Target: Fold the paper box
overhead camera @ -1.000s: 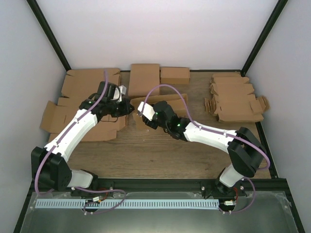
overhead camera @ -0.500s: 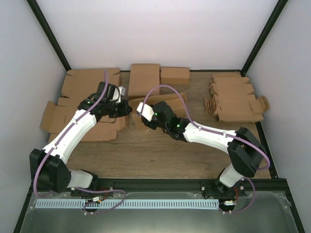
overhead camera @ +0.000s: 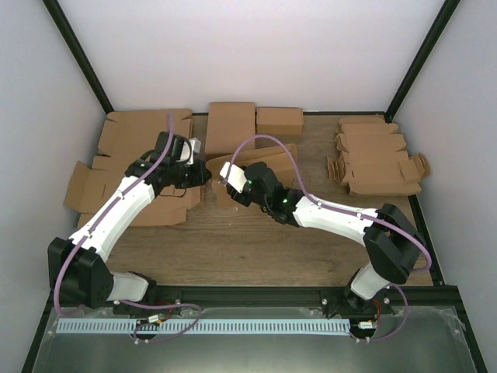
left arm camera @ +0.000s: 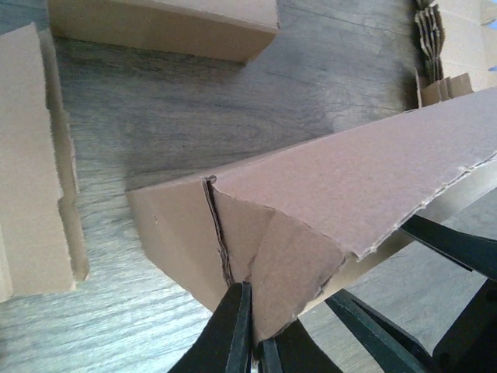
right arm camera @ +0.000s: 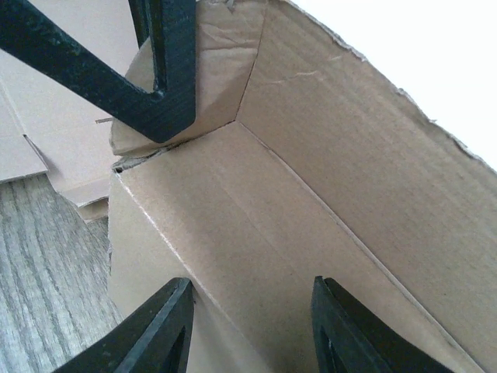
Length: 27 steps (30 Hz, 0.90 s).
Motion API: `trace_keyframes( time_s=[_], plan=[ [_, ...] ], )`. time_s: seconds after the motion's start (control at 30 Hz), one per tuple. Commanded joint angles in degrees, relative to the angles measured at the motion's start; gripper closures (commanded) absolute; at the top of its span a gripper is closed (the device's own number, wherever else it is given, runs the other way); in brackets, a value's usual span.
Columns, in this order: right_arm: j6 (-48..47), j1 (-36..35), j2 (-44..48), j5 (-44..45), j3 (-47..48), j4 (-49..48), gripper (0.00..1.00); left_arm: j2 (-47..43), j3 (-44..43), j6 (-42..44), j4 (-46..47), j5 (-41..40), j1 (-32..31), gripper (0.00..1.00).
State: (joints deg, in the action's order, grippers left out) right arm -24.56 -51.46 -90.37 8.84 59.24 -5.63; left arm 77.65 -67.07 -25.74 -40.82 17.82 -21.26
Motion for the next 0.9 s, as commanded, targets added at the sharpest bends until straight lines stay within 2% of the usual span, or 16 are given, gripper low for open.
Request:
trace_keyframes(
  time_s=[0.0,0.13,0.3,0.87],
  plan=[
    [1.0,0.3,-0.1,1.4,1.6,0.3,0.57,1.3,4.2,-2.9,-3.5,4.4,-0.1,0.96],
    [1.1,0.3,0.0,1.2,1.3,0.5,0.56,1.3,4.3,-6.3,0.8,6.7,-0.1,0.96],
    [1.3,0.3,0.3,0.9,1.0,0.5,0.56,2.3,3.9,-7.8,1.9,6.9,-0.2,0.96],
    [1.1,0.3,0.2,1.9,1.0,0.2,0.56,-0.1,9.1,-5.1,-0.3,-0.7,-0.2,0.96]
  ],
)
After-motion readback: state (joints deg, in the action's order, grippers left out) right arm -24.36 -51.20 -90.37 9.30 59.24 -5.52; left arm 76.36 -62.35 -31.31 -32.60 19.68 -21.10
